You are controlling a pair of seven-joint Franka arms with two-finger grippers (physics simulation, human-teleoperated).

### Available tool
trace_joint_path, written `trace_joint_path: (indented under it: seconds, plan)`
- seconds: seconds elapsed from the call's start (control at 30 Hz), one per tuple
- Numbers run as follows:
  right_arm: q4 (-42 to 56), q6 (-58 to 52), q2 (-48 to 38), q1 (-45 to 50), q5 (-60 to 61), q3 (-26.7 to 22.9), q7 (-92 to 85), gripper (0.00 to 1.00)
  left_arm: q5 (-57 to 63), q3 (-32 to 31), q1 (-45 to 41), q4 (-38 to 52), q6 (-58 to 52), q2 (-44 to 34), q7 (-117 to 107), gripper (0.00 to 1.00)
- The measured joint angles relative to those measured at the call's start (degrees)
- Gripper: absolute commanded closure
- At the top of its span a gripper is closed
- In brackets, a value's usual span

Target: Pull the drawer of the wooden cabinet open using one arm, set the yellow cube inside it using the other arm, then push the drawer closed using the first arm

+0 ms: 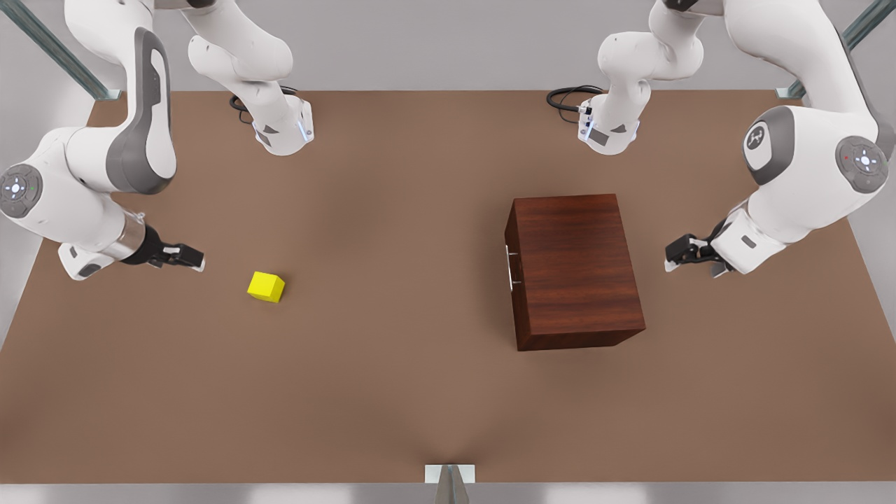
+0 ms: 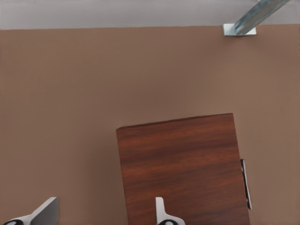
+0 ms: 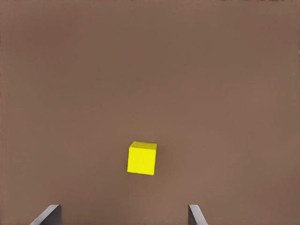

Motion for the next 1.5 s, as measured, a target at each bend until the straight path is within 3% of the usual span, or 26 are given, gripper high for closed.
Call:
trace_joint_path:
  seconds: [0.2, 0.37, 0.5, 0.67, 0.83, 1.07, 1.5]
  plan:
    - [0.7, 1.7, 0.2, -0.3, 0.0, 0.0, 0.6, 0.00, 4.8, -0.5, -5.4, 0.4, 0.9, 0.6, -0.7, 0.00]
    - [0.8, 2.3, 0.7, 0.0, 0.0, 0.1, 0.9, 0.00, 11.9, -0.5, -24.1, 0.9, 1.1, 3.9, -6.4, 0.00]
    - [0.8, 2.4, 0.8, 0.1, -0.1, 0.1, 1.1, 0.00, 13.7, -0.5, -33.0, 9.1, -1.0, 12.8, -13.3, 0.00]
    - [0.8, 2.6, 0.9, 0.0, -0.1, 0.1, 1.3, 0.00, 11.9, -0.1, -33.4, 9.2, 2.2, 20.3, -25.0, 0.00]
    - [0.9, 2.7, 1.0, 0.1, -0.1, 0.2, 1.5, 0.00, 18.0, 0.0, -36.1, 8.8, 5.8, 24.0, -37.7, 0.00]
    - [0.9, 2.6, 1.0, 0.1, -0.1, 0.2, 1.6, 0.00, 26.1, 0.2, -37.2, 8.7, 2.3, 26.6, -48.0, 0.00]
    - [0.9, 2.7, 1.6, 0.1, -0.1, 0.2, 1.7, 0.00, 28.3, 0.2, -41.0, 8.8, 0.2, 30.2, -60.1, 0.00]
